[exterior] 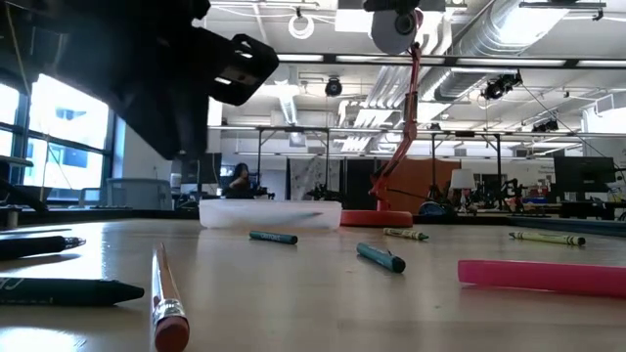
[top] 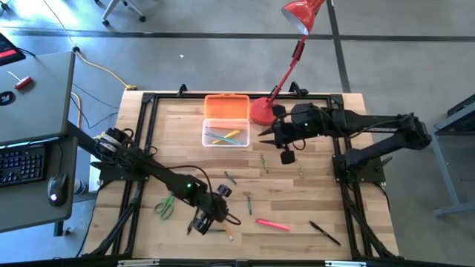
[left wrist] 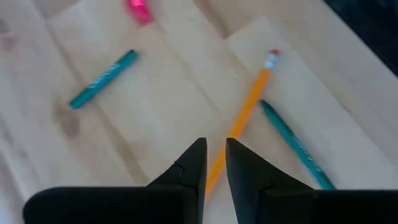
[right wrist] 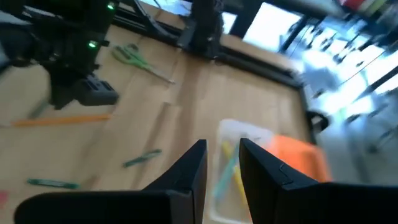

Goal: Pick & place school supplies into a supply box
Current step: Put the orange pencil into the orange supply box

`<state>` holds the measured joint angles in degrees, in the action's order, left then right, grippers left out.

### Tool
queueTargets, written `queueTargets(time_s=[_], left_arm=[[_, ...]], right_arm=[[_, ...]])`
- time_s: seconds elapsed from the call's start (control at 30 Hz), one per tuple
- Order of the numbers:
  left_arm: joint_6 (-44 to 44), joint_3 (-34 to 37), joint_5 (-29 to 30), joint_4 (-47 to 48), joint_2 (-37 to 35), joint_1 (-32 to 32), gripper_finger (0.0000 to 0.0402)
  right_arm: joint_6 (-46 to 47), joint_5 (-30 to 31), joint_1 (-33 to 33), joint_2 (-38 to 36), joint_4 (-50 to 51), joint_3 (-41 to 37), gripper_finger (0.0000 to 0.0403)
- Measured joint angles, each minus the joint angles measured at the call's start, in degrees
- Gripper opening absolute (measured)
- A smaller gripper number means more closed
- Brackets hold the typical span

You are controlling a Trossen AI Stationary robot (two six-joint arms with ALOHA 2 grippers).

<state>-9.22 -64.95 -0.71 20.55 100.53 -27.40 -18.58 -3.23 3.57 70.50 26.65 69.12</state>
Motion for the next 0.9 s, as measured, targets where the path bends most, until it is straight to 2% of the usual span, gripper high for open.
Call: queueTargets(time_s=[0.13, 0.2, 0.33, 0.5, 0.77, 0.9], left_arm=[[-3.32, 0.02, -3.28, 1.02, 0.00, -0.02, 0.0092], [-6.05, 0.02, -4.64, 1.88, 0.00, -0.07, 0.0092], [-12.46, 0.06, -4.83, 5.78, 0.02, -0.39, 0.0092], [-21.62, 1.99, -6.72, 2.65, 0.07, -0.31, 0.0092], [-28.65, 1.95, -14.18, 2.08, -0.63, 0.51, 0.0092], [-32.68, 1.97, -15.00, 3.12, -3.43, 2.23, 0.0092]], right_arm=[[4.68, -6.29, -0.88, 0.00, 4.90, 0.00, 0.0074], [7.25, -6.53, -2.48, -0.11, 7.96, 0.00, 0.0074], [9.59, -0.90, -6.68, -0.24, 13.77, 0.00, 0.0074], [15.32, 7.71, -10.34, -0.39, 13.85, 0.00, 0.0074], [16.82, 8.86, -12.39, -0.39, 8.53, 0.00, 0.0074], [16.79, 8.88, -12.37, -0.37, 7.54, 0.00, 0.0074]])
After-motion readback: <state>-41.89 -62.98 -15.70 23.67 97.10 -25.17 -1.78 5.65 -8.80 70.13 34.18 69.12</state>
